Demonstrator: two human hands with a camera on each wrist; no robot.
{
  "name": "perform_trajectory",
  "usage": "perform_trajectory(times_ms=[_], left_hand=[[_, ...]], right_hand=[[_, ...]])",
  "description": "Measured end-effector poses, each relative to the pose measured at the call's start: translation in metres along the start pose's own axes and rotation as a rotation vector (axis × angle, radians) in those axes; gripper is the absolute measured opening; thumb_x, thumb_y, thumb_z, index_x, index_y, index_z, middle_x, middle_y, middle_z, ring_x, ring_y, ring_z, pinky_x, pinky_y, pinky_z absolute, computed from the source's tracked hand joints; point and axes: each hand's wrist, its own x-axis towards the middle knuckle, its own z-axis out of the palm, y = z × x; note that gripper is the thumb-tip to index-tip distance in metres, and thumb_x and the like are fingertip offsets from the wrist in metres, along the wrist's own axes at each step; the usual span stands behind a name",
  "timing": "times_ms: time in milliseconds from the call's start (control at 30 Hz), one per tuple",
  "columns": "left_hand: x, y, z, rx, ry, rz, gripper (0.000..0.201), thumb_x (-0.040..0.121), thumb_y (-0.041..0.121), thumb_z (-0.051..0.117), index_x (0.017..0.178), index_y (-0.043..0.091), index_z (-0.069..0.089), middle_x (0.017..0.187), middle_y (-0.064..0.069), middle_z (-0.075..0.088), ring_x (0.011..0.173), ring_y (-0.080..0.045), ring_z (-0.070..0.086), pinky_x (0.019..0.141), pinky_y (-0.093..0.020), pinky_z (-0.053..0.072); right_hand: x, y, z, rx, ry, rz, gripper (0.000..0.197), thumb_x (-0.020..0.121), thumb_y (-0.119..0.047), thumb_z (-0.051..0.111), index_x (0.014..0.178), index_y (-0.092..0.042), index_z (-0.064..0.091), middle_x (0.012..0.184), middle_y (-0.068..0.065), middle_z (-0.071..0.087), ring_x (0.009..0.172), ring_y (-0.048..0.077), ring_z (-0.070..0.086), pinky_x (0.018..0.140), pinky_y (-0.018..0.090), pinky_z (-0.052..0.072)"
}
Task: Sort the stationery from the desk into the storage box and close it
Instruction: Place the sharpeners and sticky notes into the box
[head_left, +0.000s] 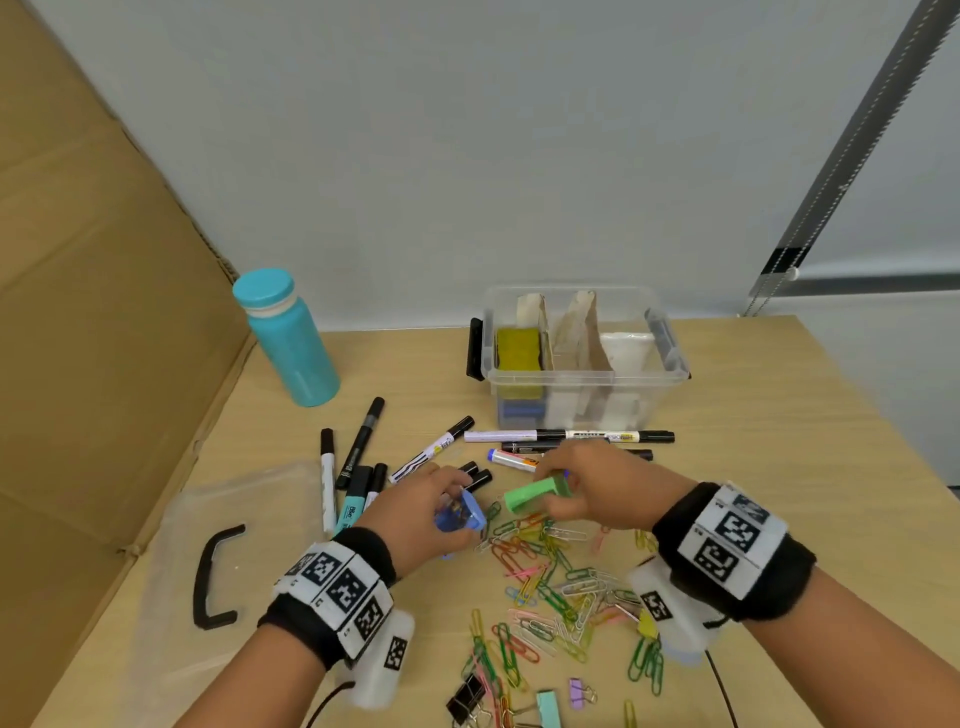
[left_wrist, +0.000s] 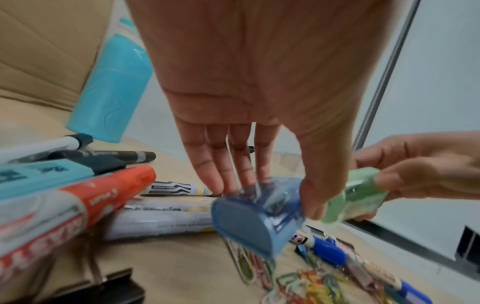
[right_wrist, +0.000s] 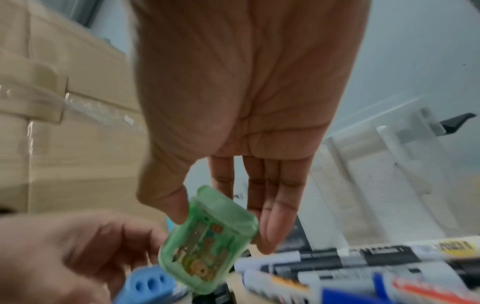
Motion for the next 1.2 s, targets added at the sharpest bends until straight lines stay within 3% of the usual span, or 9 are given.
perform_trajectory(times_ms=[100,233,367,500,667,900,1000,1067,1200], left_hand=[[0.002,-0.001,-0.002,-0.111,0.088,0.043,0.056,0.077,0.035,0.074,0.126,0.029,0.05,0.111,0.012,0.052,0.095,-0.004,0.055,0.084,-0.02,0.048],[0.007,-0.004,0.0,-0.222,0.178,0.052,0.053,0.076,0.029,0.075,0.124,0.029,0.052,0.111,0.011,0.053,0.098,-0.006,0.058,0.087,-0.026,0.052],[0.012,-0.004,0.0,-0.25,0.269,0.066,0.052,0.077,0.029,0.075,0.124,0.028,0.052,0.113,0.01,0.053,0.099,-0.004,0.057,0.085,-0.022,0.05],[0.014,-0.001,-0.004,-0.305,0.369,0.058,0.058,0.079,0.029,0.073,0.13,0.03,0.047,0.114,0.012,0.053,0.098,0.005,0.054,0.085,-0.018,0.047],[0.013,-0.006,-0.004,-0.349,0.384,0.051,0.063,0.079,0.031,0.073,0.134,0.03,0.042,0.118,0.013,0.054,0.103,0.0,0.055,0.088,-0.024,0.05],[0.011,-0.008,-0.003,-0.354,0.405,0.065,0.062,0.08,0.027,0.073,0.134,0.03,0.043,0.119,0.01,0.053,0.103,0.0,0.054,0.091,-0.025,0.05],[0.01,-0.008,-0.002,-0.357,0.415,0.081,0.061,0.08,0.027,0.073,0.133,0.031,0.043,0.119,0.011,0.053,0.103,0.002,0.054,0.091,-0.026,0.051],[0.009,-0.008,-0.001,-0.368,0.431,0.093,0.06,0.08,0.026,0.073,0.132,0.031,0.044,0.118,0.011,0.053,0.104,0.002,0.054,0.092,-0.027,0.051],[0.009,-0.003,-0.009,-0.393,0.508,0.138,0.061,0.081,0.025,0.071,0.134,0.032,0.042,0.121,0.015,0.051,0.108,0.004,0.053,0.092,-0.023,0.05]], right_hand=[[-0.008,-0.012,-0.034,0.099,0.158,-0.026,0.032,0.084,-0.044,0.063,0.106,-0.02,0.067,0.094,-0.006,0.06,0.077,0.006,0.054,0.066,0.015,0.042],[0.0,-0.027,-0.079,0.181,0.512,-0.036,0.033,0.08,-0.045,0.068,0.097,-0.017,0.069,0.087,-0.005,0.061,0.074,0.016,0.055,0.064,0.024,0.045],[0.035,-0.028,-0.099,0.023,0.694,0.049,0.035,0.083,-0.044,0.067,0.1,-0.014,0.066,0.092,0.001,0.063,0.08,0.016,0.055,0.066,0.023,0.037],[0.078,-0.02,-0.1,-0.132,0.484,0.167,0.033,0.09,-0.034,0.061,0.111,-0.009,0.063,0.105,0.011,0.064,0.095,0.027,0.061,0.075,0.028,0.042],[0.115,-0.025,-0.103,-0.264,0.163,0.264,0.03,0.093,-0.028,0.058,0.112,-0.006,0.066,0.111,0.011,0.066,0.101,0.026,0.062,0.091,0.036,0.048],[0.136,-0.039,-0.105,-0.38,-0.095,0.356,0.035,0.094,-0.02,0.057,0.122,-0.001,0.058,0.117,0.015,0.063,0.099,0.028,0.059,0.092,0.033,0.046],[0.137,-0.043,-0.106,-0.38,-0.131,0.386,0.04,0.095,-0.023,0.055,0.127,0.0,0.054,0.107,0.016,0.058,0.101,0.031,0.056,0.097,0.034,0.044],[0.134,-0.04,-0.105,-0.41,-0.113,0.369,0.041,0.096,-0.022,0.052,0.131,-0.001,0.05,0.126,0.014,0.057,0.117,0.03,0.054,0.1,0.034,0.042],[0.116,-0.025,-0.107,-0.168,0.169,0.261,0.035,0.095,-0.013,0.048,0.13,-0.01,0.054,0.131,0.008,0.057,0.116,0.024,0.057,0.097,0.032,0.044]])
